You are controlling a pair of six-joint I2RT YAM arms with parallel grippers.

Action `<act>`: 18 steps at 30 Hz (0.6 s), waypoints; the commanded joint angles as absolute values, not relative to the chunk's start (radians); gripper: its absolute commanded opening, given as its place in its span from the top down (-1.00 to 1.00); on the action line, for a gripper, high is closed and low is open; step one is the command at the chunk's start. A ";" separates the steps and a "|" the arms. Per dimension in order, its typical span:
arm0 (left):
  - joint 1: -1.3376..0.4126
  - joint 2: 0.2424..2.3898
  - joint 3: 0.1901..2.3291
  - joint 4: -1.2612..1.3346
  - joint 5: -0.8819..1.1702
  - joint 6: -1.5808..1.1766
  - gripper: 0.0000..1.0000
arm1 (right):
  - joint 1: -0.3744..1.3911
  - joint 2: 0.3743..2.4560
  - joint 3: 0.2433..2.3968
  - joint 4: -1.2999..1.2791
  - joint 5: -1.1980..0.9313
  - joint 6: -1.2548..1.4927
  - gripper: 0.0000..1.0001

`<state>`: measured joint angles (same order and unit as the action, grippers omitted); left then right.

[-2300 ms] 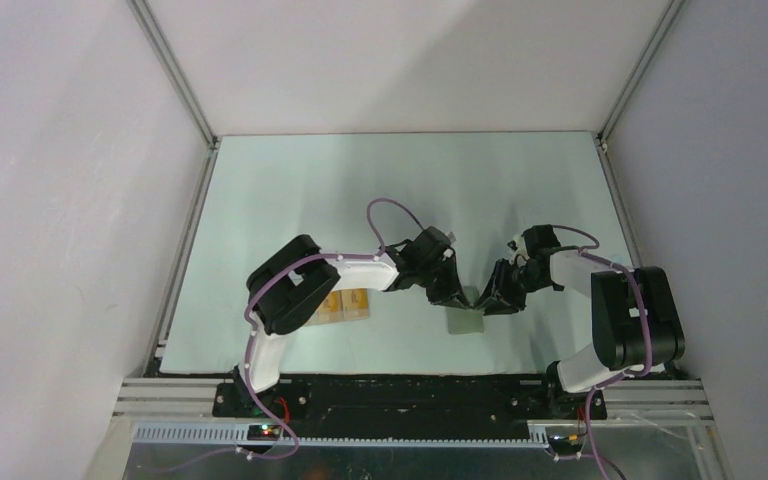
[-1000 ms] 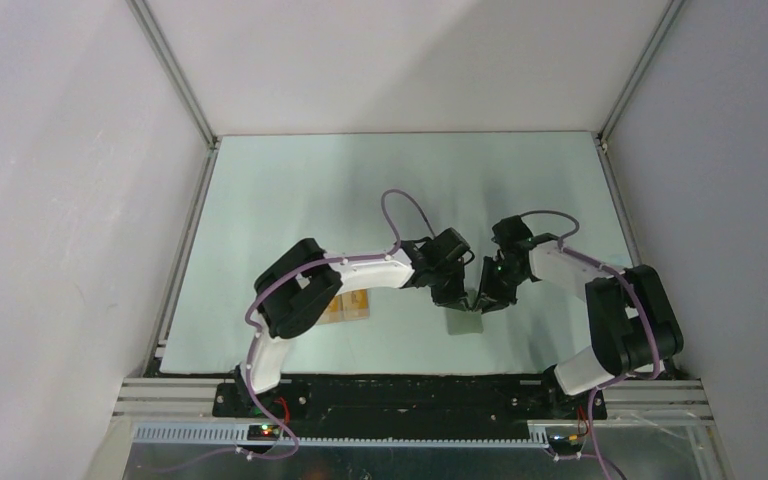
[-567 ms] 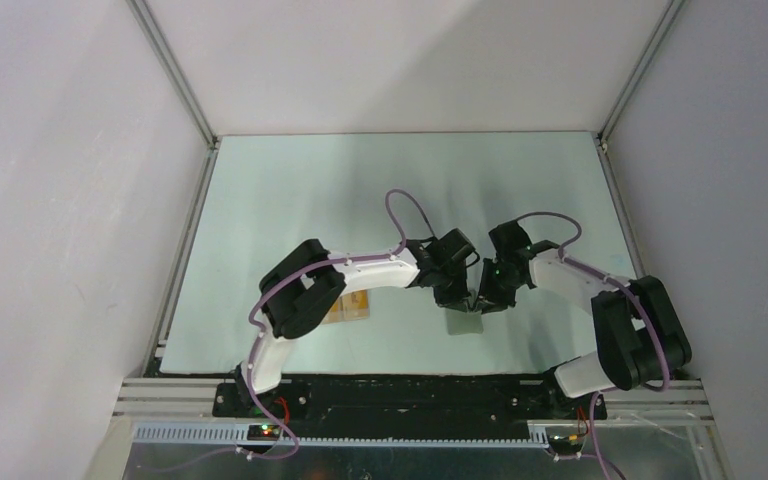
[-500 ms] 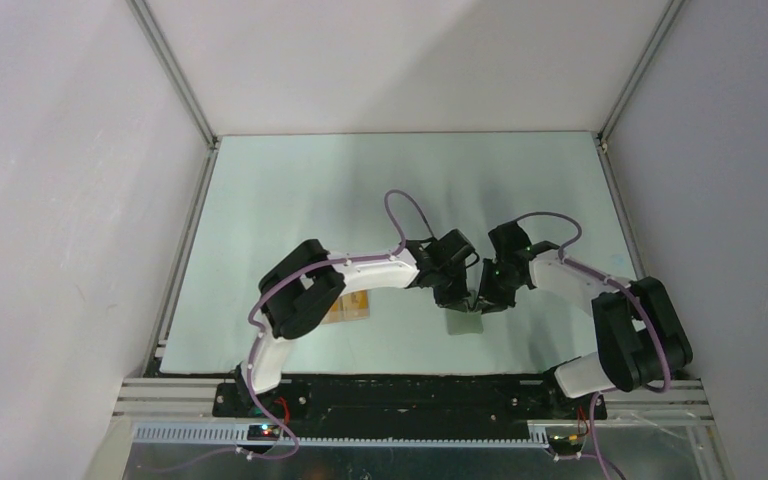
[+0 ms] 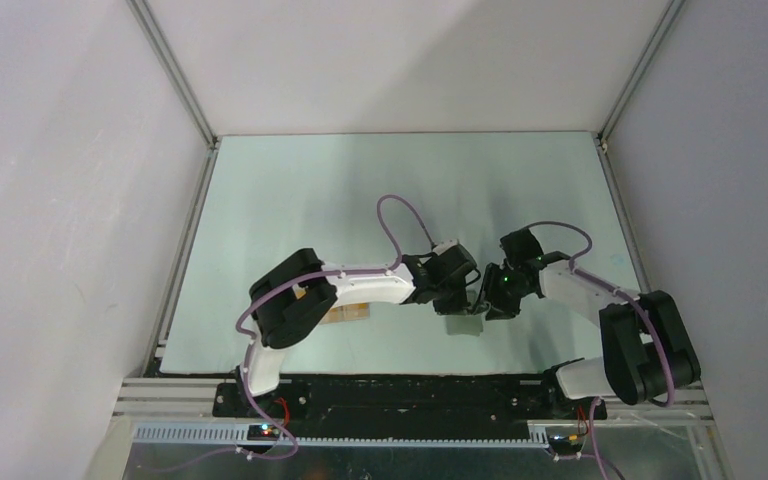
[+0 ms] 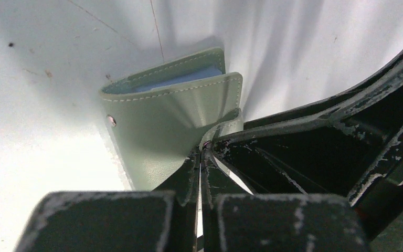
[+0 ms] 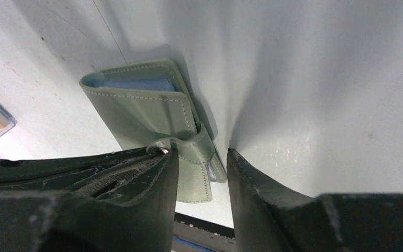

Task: Put the credit cards into the card holder
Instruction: Close the card holder at the center of the board.

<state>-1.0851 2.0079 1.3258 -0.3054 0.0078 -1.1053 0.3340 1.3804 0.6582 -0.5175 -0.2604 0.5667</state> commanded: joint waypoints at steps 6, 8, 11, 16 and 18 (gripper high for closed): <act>-1.114 1.967 1.234 -0.473 -0.082 -1.048 1.00 | 0.272 1.312 0.635 -0.539 -0.393 0.548 0.09; -1.114 1.947 1.221 -0.466 -0.094 -1.047 1.00 | 0.264 1.313 0.634 -0.538 -0.401 0.542 0.08; -1.114 1.955 1.212 -0.452 -0.075 -1.045 1.00 | 0.260 1.315 0.635 -0.534 -0.406 0.537 0.06; -1.114 1.989 1.239 -0.443 -0.048 -1.027 1.00 | 0.260 1.339 0.633 -0.527 -0.405 0.526 0.05; -1.114 1.994 1.248 -0.444 -0.046 -1.019 1.00 | 0.261 1.344 0.632 -0.525 -0.406 0.520 0.05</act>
